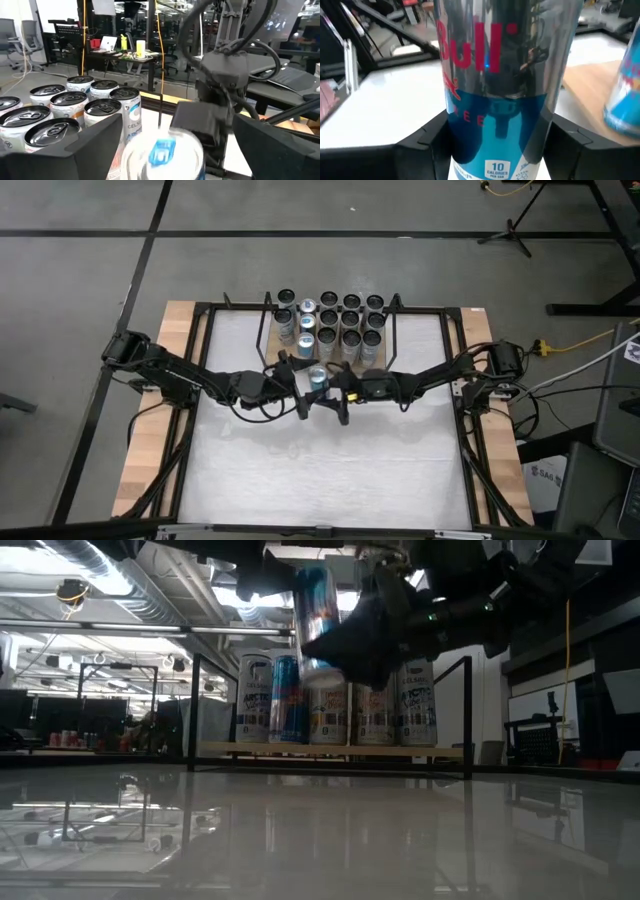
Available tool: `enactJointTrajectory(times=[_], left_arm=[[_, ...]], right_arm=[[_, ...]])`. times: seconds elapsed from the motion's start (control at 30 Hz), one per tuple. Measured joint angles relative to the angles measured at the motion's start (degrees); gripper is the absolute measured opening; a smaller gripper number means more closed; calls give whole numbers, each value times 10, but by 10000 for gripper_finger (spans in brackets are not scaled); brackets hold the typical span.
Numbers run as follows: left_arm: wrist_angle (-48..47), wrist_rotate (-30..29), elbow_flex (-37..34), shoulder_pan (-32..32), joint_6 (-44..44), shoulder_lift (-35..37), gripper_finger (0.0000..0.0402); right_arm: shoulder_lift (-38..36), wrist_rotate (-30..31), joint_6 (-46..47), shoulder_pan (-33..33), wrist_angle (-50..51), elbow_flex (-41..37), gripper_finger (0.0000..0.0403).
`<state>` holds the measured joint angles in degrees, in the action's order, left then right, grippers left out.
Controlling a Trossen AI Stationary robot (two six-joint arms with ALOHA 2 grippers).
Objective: Place canned beverage on shelf
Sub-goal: Put the blue soda can aligned with the other white soda can on the shelf
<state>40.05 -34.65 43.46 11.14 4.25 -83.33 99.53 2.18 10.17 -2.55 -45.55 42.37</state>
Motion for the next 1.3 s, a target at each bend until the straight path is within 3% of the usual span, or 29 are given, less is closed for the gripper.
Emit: enactJointTrajectory(times=[0.43, 0.57, 0.83, 1.0, 1.3], left_arm=[[-31, -3, 0, 0, -14, 0, 374], [-89, 11, 0, 0, 32, 0, 374], [-220, 124, 0, 0, 177, 0, 374], [-261, 131, 0, 0, 212, 0, 374], [-255, 132, 0, -6, 265, -7, 374]], right_arm=[[0, -64, -1, 0, 154, 0, 227], [0, -90, -2, -1, 193, 0, 225], [0, -125, -16, -1, 216, 0, 230], [0, -149, -16, -1, 217, 0, 231], [0, -153, -16, -1, 217, 0, 231]])
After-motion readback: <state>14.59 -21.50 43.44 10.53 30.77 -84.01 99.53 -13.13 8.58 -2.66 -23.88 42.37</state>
